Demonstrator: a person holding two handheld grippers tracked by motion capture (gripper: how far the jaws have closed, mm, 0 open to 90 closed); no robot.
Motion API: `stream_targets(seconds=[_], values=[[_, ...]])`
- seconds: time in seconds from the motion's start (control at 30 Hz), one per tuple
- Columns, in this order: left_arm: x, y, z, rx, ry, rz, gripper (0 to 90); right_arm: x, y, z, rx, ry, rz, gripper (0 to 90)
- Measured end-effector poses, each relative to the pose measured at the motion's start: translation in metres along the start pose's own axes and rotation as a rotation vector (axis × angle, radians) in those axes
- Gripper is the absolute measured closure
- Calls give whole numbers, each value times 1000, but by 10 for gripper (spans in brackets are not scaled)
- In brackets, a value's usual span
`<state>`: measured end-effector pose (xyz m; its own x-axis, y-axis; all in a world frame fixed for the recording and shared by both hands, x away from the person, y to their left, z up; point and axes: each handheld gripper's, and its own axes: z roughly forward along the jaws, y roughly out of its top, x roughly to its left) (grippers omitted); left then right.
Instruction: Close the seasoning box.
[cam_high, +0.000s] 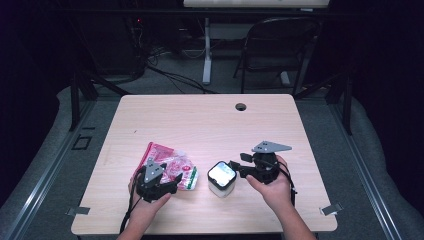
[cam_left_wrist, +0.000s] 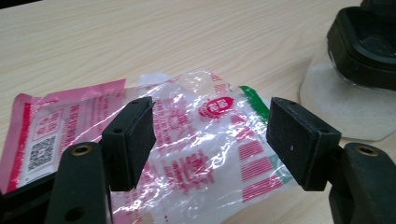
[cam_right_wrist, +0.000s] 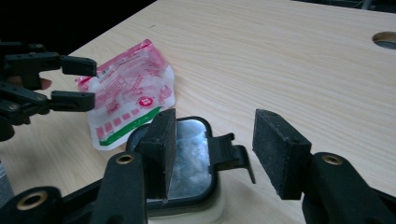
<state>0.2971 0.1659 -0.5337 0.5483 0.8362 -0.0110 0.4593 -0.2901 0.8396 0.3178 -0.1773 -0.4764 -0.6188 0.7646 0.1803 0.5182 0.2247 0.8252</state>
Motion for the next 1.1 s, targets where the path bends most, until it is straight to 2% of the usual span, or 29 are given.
stream_targets(seconds=[0.27, 0.5, 0.6, 0.83, 1.1], values=[[17, 3, -10, -26, 23, -40, 353, -13, 1, -11, -30, -33, 24, 484], [37, 3, -21, -51, 37, -96, 415, -24, 1, -18, -48, -67, 58, 487], [45, 2, -24, -53, 50, -112, 433, -27, 1, -21, -46, -90, 55, 484], [68, -3, -32, -57, 88, -172, 444, -35, -1, -25, -58, -108, 78, 481], [92, -15, -38, -50, 125, -225, 445, -46, -7, -23, -42, -137, 104, 484]])
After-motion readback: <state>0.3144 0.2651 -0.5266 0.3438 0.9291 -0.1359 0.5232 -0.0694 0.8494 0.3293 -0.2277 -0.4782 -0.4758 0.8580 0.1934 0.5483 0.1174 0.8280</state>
